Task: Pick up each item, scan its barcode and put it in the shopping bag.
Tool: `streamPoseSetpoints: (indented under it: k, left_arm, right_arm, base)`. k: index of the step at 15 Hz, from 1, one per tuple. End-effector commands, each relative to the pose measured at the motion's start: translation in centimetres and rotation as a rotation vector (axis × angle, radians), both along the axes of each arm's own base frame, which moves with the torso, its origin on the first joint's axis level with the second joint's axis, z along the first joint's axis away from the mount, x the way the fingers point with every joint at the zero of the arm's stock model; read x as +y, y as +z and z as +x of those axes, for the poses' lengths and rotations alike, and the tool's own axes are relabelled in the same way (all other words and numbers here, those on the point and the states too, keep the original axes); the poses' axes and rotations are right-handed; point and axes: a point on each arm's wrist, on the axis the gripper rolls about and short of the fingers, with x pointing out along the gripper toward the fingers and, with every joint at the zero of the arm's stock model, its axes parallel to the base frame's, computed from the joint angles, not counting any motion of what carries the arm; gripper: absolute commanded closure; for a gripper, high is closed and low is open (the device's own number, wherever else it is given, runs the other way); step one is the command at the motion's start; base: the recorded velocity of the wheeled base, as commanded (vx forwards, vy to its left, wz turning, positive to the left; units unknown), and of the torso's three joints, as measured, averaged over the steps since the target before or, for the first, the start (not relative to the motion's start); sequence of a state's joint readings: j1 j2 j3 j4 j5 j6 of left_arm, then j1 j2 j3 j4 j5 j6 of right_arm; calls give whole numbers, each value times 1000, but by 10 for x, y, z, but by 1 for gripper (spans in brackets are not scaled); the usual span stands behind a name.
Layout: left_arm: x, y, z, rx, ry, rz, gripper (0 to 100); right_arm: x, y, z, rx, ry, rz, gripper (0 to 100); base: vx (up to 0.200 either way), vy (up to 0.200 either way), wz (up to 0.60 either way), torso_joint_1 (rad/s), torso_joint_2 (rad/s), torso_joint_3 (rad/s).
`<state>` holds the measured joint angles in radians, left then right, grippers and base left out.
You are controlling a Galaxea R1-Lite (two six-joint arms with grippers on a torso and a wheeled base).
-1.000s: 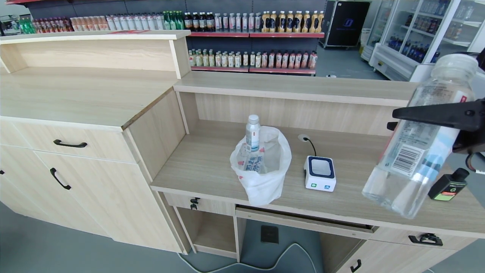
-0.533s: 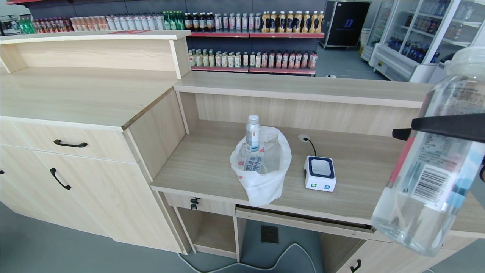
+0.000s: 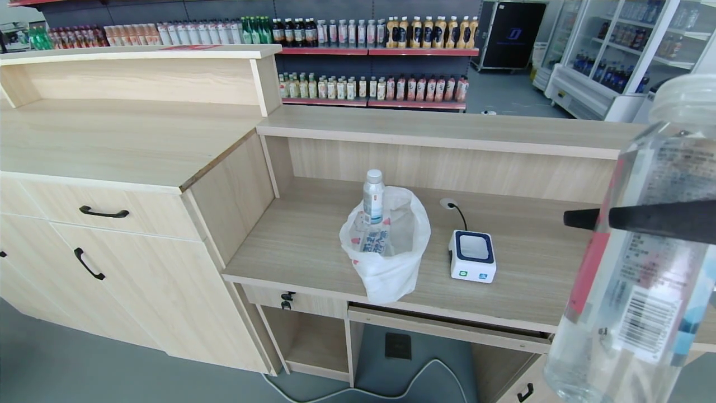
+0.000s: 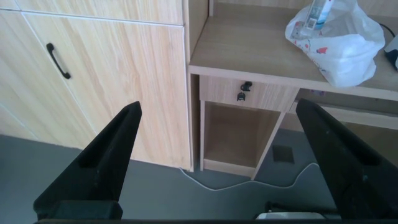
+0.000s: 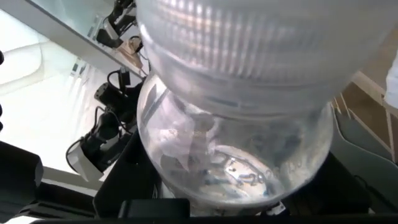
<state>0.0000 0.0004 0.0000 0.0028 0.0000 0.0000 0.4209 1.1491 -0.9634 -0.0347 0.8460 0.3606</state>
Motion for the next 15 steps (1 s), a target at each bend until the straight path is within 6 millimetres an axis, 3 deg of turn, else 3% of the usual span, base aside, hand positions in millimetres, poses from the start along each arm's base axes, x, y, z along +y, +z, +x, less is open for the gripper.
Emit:
streamPoseSetpoints:
  k: [1,15]
  left_arm:
    - [0,0,0,0,0,0,0]
    - [0,0,0,0,0,0,0]
  right_arm:
    - [4,-1,0,2,25,-5,100]
    - [18,5,-17,-109,166,-8,100]
  base:
    - [0,0,0,0,0,0]
    - [0,0,0,0,0,0]
